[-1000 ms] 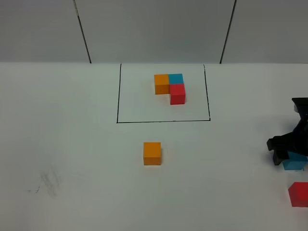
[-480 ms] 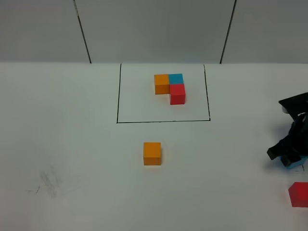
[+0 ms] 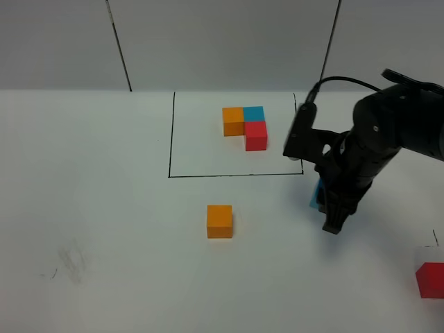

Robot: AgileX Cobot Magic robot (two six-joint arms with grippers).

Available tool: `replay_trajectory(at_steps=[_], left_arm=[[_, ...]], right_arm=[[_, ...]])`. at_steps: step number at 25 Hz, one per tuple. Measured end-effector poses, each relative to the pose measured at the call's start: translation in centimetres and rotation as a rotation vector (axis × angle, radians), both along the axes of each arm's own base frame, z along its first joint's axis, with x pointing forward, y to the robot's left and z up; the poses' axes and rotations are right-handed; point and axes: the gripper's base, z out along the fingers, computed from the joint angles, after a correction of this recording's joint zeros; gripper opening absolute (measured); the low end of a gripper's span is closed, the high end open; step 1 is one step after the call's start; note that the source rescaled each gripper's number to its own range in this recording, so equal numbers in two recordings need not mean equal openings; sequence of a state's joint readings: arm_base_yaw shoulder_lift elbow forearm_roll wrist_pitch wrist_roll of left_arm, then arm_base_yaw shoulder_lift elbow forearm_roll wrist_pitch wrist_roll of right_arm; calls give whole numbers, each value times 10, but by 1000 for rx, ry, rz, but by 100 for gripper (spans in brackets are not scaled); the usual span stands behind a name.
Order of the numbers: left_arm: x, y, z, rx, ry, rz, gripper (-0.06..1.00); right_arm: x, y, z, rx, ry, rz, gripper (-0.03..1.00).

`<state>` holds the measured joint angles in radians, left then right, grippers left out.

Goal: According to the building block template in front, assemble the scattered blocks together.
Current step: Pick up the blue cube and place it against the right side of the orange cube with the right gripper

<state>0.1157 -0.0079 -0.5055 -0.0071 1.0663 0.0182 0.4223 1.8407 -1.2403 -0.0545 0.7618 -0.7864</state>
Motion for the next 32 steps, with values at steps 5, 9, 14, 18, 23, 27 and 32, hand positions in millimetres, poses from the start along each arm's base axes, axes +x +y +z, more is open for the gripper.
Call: replay_trajectory(at_steps=[5,9,14,18,23,27,32], left_arm=[[0,0,0,0,0,0,24],[0,0,0,0,0,0,24],[0,0,0,0,0,0,23],[0,0,0,0,0,0,23],[0,0,0,0,0,0,23],[0,0,0,0,0,0,23],[0,0,0,-1,0,1,23]], right_arm=[[9,31,-4,-39,75,115,23],[13,57,-12,-49,95,194,23],[14,84,-14,-46,92,265,23],[19,95,-21,-60,113,300,23],[21,103,-29,-74,129,331,23],[20,107,-36,-78,145,353,23],[20,110,-37,-63,128,370,23]])
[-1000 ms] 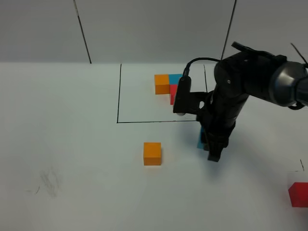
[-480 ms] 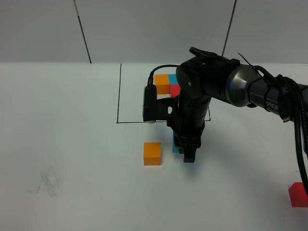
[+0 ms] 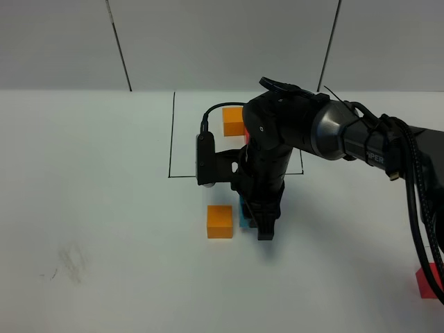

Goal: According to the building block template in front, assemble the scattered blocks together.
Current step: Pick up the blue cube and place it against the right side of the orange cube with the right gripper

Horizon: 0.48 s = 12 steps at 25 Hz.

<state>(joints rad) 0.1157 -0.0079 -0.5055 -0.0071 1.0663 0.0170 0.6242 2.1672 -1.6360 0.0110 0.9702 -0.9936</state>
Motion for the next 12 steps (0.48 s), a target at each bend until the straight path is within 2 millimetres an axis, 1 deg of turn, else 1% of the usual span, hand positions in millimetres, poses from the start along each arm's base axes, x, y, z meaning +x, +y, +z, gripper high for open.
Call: replay_trajectory(at_steps=[12], left_arm=[[0,0,0,0,0,0,23]], right_arm=[[-2,6,0,29,-9,30,23]])
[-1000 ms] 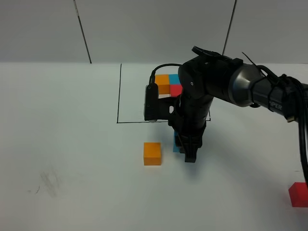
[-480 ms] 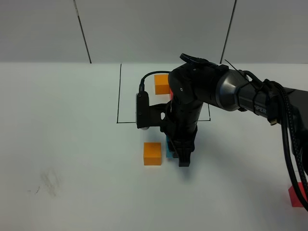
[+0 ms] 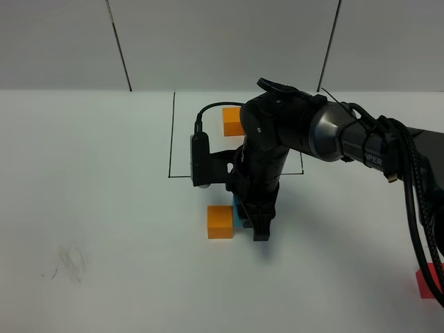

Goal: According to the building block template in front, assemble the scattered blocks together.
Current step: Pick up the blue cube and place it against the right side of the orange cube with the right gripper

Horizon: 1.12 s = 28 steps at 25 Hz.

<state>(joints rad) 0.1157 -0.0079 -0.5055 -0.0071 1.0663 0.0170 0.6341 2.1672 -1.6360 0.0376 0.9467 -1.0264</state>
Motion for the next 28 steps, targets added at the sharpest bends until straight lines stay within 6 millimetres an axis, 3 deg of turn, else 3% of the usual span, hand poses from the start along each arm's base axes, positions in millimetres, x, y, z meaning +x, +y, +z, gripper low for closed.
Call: replay_trajectory(at_steps=[6,20,28], left_arm=[[0,0,0,0,0,0,23],[0,0,0,0,0,0,23],[0,0,0,0,0,0,23]], right_arm=[[-1,2,-3,0,8,5,23],[0,6,-31,-21,44,6,23],[2,3,-32,-54,19,14,23]])
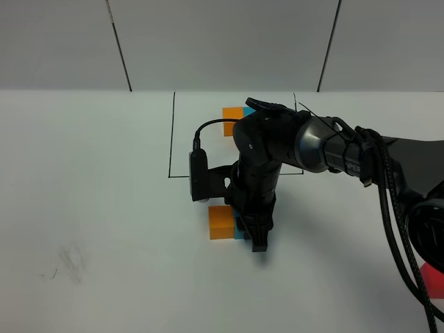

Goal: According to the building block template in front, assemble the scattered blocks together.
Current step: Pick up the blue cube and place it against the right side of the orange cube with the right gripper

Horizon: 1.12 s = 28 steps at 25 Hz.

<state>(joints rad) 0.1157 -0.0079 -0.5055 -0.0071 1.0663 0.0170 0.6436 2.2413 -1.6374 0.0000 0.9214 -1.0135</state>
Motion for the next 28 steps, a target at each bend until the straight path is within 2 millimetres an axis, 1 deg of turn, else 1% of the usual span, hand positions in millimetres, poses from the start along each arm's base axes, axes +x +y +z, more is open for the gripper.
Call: replay_trajectory(at_steps=[9,20,21,22,24,25,26,28], left_arm=[[0,0,0,0,0,0,23],[0,0,0,1,0,0,23],[0,0,0,1,0,0,23],[0,0,0,1,0,0,23],[0,0,0,1,0,0,23],[0,0,0,1,0,0,23],[0,0,0,1,0,0,23],[0,0,0,1,0,0,23]], right_arm=[[2,-3,0,-34,-8,-67,23],[2,-3,0,-36,-6,-76,23],[2,-3,1,-37,-3,-82,25],[2,-4,1,-42,1,-93,31],[2,-4,7,-37,-2,-130,46],[1,-5,11,-35,-2,-166,55],[0,-6,19,-30,-5,-207,65],[0,-13,39,-4,-15,-358,79]])
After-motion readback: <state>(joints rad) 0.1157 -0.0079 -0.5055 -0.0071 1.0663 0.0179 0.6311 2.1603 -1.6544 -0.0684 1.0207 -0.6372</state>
